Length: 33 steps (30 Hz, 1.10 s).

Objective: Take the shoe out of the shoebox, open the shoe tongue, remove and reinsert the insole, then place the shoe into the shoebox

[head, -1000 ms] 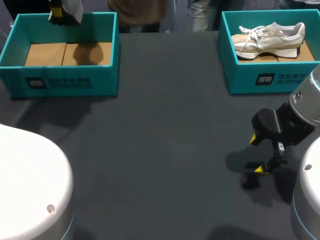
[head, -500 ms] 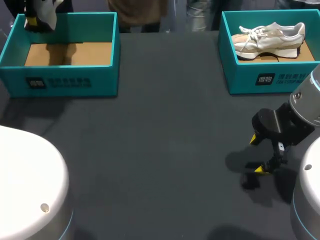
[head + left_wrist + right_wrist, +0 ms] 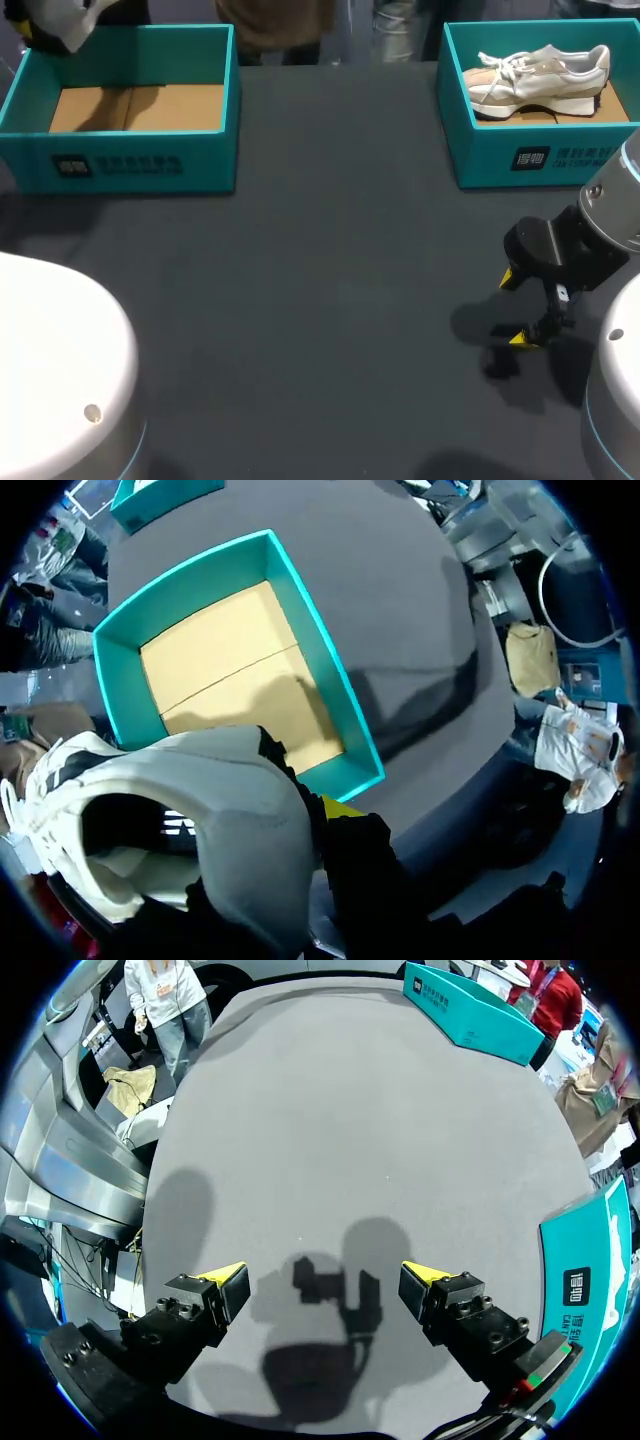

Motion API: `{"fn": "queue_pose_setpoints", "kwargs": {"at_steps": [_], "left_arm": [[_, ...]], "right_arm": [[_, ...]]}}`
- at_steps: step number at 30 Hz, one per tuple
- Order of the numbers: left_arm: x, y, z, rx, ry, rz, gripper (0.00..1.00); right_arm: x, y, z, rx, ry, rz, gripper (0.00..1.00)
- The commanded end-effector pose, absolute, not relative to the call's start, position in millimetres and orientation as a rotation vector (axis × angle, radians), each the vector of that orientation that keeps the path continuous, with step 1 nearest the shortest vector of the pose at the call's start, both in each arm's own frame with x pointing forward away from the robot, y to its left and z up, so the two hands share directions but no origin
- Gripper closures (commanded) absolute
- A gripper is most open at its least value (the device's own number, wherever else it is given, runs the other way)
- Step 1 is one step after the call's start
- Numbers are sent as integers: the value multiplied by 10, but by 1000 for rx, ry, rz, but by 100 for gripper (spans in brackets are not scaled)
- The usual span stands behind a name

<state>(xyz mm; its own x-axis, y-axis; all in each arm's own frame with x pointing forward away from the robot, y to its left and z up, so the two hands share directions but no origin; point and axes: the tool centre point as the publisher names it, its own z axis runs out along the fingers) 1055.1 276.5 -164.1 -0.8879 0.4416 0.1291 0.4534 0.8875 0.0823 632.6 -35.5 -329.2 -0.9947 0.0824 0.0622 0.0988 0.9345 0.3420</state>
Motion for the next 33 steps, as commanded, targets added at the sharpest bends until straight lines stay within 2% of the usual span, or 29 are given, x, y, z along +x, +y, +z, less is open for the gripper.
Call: {"fn": "queue_pose_setpoints", "kwargs": {"at_steps": [1, 6, 20, 24, 33], "left_arm": [[10367, 2974, -1598, -1011, -2951, -154, 100], [10290, 3136, -1652, -1346, -2808, -322, 100], [10290, 3136, -1652, -1346, -2808, -322, 100], [10359, 3151, -1707, -1653, -2618, -283, 100], [10461, 3265, -1772, -1985, -2406, -280, 100]], "right_arm": [[6306, -358, -3290, -143, -3047, -540, 0], [6306, -358, -3290, -143, -3047, -540, 0], [6306, -358, -3290, -143, -3047, -540, 0], [6306, -358, -3290, -143, -3047, -540, 0], [6306, -358, -3290, -143, -3047, -540, 0]]}}
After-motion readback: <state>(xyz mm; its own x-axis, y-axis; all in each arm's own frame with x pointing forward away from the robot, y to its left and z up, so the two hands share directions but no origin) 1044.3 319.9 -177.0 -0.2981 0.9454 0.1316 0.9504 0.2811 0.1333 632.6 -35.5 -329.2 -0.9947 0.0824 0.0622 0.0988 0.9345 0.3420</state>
